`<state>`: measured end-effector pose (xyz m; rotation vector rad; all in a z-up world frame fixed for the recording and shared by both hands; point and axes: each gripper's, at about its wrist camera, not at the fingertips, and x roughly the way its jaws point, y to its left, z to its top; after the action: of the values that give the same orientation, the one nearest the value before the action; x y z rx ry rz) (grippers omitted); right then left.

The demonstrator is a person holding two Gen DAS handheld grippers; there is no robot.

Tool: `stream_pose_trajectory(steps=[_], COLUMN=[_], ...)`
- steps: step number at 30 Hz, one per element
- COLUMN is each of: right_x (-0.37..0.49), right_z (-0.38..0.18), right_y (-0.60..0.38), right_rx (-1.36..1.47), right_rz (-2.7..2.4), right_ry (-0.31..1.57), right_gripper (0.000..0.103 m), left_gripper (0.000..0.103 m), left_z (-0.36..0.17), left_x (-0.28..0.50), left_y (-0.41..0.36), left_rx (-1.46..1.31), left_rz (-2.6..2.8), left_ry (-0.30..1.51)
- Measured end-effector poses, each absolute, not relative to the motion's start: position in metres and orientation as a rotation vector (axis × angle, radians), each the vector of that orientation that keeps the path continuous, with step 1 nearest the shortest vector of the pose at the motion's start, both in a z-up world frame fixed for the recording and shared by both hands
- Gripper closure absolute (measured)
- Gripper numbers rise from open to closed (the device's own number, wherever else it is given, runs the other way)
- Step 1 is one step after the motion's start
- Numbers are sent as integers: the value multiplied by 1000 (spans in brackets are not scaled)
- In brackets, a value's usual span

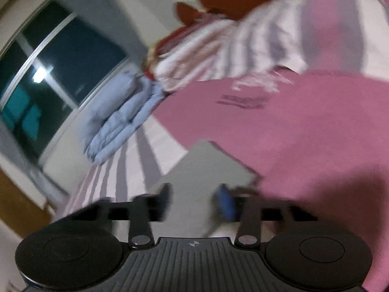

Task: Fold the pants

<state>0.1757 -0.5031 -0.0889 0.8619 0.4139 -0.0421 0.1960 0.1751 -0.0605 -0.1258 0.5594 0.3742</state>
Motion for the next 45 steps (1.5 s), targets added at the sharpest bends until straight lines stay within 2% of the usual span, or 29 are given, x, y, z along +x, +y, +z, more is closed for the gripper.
stream_pose_trajectory(steps=[7, 8, 10, 12, 24, 30, 45], right_x=[169, 175, 184, 193, 178, 181, 195], right_z=[-104, -106, -107, -107, -116, -128, -135], right_y=[-511, -510, -508, -505, -503, -503, -504], right_rx=[949, 952, 956, 949, 950, 1019, 1058], right_rz=[20, 28, 46, 34, -34, -39, -15], right_ry=[451, 454, 448, 473, 467, 460, 455], right_gripper=[70, 72, 83, 86, 83, 68, 68], left_gripper=[33, 33, 32, 32, 32, 32, 30], left_z=[-66, -67, -68, -68, -69, -70, -71], left_x=[195, 195, 195, 194, 192, 192, 192], left_y=[175, 175, 174, 175, 176, 175, 174], left_rx=[-135, -134, -129, -132, -134, -139, -134], left_rz=[368, 368, 369, 368, 365, 363, 360], left_ry=[547, 546, 545, 543, 538, 533, 530])
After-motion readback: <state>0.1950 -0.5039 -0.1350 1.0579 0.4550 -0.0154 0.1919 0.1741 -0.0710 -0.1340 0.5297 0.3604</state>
